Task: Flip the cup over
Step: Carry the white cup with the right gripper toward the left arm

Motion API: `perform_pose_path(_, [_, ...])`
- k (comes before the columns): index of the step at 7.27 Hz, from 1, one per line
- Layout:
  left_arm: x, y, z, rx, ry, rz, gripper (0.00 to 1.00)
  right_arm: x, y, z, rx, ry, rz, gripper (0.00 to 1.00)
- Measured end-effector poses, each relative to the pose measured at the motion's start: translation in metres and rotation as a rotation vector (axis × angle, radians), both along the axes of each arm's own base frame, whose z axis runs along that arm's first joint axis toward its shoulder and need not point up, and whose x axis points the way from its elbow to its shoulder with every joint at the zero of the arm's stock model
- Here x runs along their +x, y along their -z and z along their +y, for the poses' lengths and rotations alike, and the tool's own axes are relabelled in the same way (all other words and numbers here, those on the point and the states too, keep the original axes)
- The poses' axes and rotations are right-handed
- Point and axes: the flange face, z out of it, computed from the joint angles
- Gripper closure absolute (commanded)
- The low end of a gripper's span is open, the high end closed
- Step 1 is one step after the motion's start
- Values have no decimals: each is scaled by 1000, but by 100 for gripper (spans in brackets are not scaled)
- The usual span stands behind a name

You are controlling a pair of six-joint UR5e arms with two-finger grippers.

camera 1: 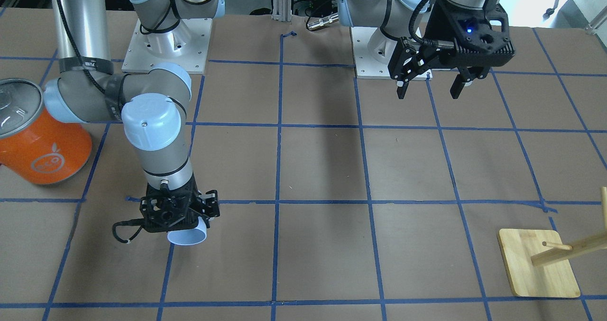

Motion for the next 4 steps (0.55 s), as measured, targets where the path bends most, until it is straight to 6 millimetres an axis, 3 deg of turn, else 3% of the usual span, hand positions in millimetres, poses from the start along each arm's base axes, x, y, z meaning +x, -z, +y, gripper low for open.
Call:
perform_pose_path(2, [0, 0, 0, 0, -1, 0, 0, 41, -1, 15, 6, -124, -3, 100])
perform_pose_path(4, [1, 0, 0, 0, -1, 0, 0, 73, 5, 26, 19, -363, -25, 100])
